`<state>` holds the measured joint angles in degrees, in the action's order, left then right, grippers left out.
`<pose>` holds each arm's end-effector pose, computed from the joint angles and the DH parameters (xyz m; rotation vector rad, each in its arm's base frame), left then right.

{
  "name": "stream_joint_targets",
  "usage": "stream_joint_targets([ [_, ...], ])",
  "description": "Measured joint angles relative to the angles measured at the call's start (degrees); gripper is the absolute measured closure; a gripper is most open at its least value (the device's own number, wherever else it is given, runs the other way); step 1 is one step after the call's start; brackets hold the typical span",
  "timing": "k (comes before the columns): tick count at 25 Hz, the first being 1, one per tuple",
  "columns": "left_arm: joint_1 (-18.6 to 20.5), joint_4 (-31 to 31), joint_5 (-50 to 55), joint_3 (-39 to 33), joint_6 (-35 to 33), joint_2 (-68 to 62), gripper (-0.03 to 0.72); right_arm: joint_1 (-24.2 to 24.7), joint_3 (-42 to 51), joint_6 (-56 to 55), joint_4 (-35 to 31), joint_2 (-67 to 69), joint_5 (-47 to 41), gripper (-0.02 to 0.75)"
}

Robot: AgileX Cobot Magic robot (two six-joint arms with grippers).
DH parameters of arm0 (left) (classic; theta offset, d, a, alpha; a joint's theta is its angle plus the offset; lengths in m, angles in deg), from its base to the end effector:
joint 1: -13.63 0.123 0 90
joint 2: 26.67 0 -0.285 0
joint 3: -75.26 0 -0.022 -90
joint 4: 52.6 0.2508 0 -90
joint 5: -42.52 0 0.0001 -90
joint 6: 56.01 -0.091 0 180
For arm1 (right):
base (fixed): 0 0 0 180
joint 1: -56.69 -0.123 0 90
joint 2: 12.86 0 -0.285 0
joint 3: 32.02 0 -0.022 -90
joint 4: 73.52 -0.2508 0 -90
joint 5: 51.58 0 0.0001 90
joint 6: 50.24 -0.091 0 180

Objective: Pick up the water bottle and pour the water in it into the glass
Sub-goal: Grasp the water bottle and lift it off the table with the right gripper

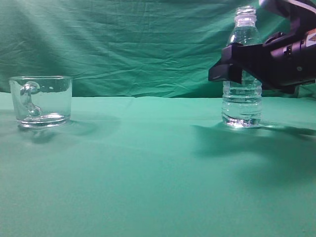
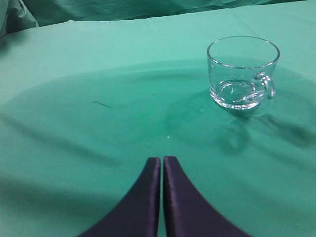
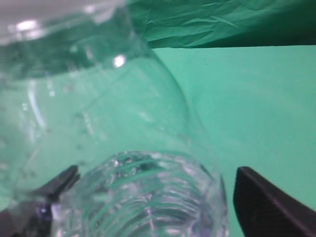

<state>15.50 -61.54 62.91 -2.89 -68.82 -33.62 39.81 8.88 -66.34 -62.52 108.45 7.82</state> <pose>0.0529 -0.0032 0.1768 0.0789 1.8352 0.0273 0.3143 0.1110 0.1137 -0.2213 1.8127 0.4871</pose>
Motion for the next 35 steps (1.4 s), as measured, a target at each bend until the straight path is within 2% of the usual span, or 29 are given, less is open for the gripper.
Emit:
stream_joint_targets([
  [1, 0.0, 0.0, 0.0, 0.0, 0.0, 0.0, 0.688, 0.0, 0.0, 0.45, 0.0, 0.0, 0.26, 0.21],
  [4, 0.0, 0.0, 0.0, 0.0, 0.0, 0.0, 0.688, 0.0, -0.02, 1.2, -0.02, 0.0, 0.6, 0.294],
  [5, 0.0, 0.0, 0.0, 0.0, 0.0, 0.0, 0.688, 0.0, -0.12, 1.44, -0.02, 0.0, 0.6, 0.321],
  [6, 0.0, 0.0, 0.0, 0.0, 0.0, 0.0, 0.688, 0.0, -0.12, 1.56, -0.13, 0.07, 0.53, 0.305],
  [7, 0.0, 0.0, 0.0, 0.0, 0.0, 0.0, 0.688, 0.0, -0.12, 1.56, -0.13, 0.07, 0.53, 0.363],
  [8, 0.0, 0.0, 0.0, 0.0, 0.0, 0.0, 0.688, 0.0, -0.12, 1.56, -0.13, 0.07, 0.53, 0.364],
  [10, 0.0, 0.0, 0.0, 0.0, 0.0, 0.0, 0.688, 0.0, -0.12, 1.56, -0.13, 0.07, 0.38, 0.421],
  [16, 0.0, 0.0, 0.0, 0.0, 0.0, 0.0, 0.688, 0.0, -0.12, 1.56, -0.02, 0.07, 0.25, 0.419],
  [21, 0.0, 0.0, 0.0, 0.0, 0.0, 0.0, 0.688, 0.0, -0.12, 1.67, 3.1, -0.74, -1.12, 0.419],
  [24, 0.0, 0.0, 0.0, 0.0, 0.0, 0.0, 0.688, 0.0, -0.23, 1.56, 7.46, -4.29, -4.21, 0.419],
  [28, 0.0, 0.0, 0.0, 0.0, 0.0, 0.0, 0.688, 0.0, -3.34, -1.36, 14.81, -11.71, -14.97, 0.419],
  [32, 0.0, 0.0, 0.0, 0.0, 0.0, 0.0, 0.688, 0.0, -9.44, -9.72, 24.93, -17.96, -27.89, 0.419],
  [35, 0.0, 0.0, 0.0, 0.0, 0.0, 0.0, 0.688, -0.39, -14.69, -17.34, 36.12, -19.7, -34.39, 0.419],
])
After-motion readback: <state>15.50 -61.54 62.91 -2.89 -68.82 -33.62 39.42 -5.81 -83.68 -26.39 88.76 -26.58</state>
